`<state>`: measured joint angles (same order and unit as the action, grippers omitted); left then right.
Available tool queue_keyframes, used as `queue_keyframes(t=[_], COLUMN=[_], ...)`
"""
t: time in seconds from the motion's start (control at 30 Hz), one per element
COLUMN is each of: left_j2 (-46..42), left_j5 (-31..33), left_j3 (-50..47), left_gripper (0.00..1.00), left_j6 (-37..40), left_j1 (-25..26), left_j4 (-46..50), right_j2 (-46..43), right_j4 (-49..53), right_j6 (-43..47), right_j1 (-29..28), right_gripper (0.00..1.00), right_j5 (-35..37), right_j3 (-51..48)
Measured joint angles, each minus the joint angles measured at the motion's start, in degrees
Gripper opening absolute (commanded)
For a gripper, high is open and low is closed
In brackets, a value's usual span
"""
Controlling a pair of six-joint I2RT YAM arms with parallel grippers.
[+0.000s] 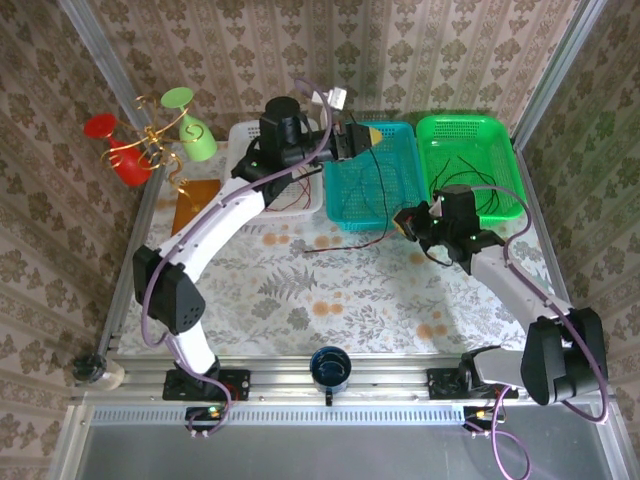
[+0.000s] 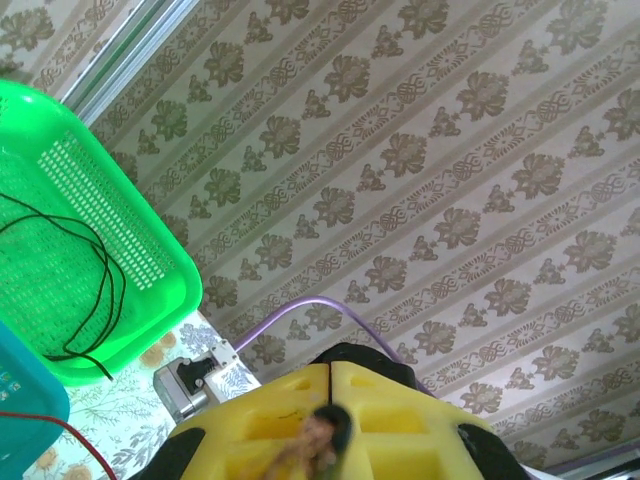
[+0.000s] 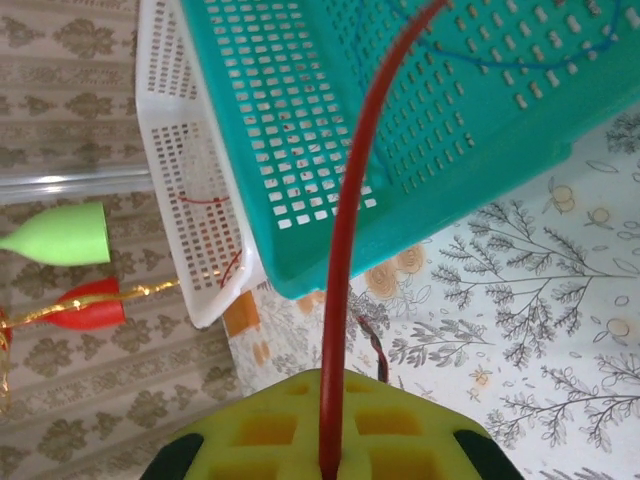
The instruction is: Untangle the cables
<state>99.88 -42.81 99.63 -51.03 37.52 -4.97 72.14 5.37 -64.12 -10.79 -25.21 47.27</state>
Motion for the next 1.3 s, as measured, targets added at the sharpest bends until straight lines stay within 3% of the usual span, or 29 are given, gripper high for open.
queue_keyframes(t=[0.23,0.53,0.7,1.03,1.3], left_j2=[-6.16,-24.9,-30.53,-33.46,-36.63], left_j5=[3.45,25.83,32.24,33.68,32.17], left_j3=[-0.48,-8.07,-10.56,-13.68,-13.75], left_gripper=[0.0,0.0,0.0,0.0,0.0], left_j6=[3.28,18.45,23.32,25.16,24.74], left_j1=[-4.42,-8.81,-15.8,-28.37,-35.34], left_j4=[3.45,10.45,13.46,20.52,22.36], right_j2=[-6.88,-12.15,-12.37,-12.22,-10.21], right_j4=[5.95,18.82,24.61,30.03,31.34], right_j6=[3.37,15.67,23.54,35.36,39.67], right_j1=[-0.13,0.44,1.49,8.22,16.11], right_gripper=[0.0,0.0,0.0,0.0,0.0], right_j5=[3.32,17.35,27.45,41.64,45.44], right_j3=[4.35,17.68,23.08,25.73,27.58])
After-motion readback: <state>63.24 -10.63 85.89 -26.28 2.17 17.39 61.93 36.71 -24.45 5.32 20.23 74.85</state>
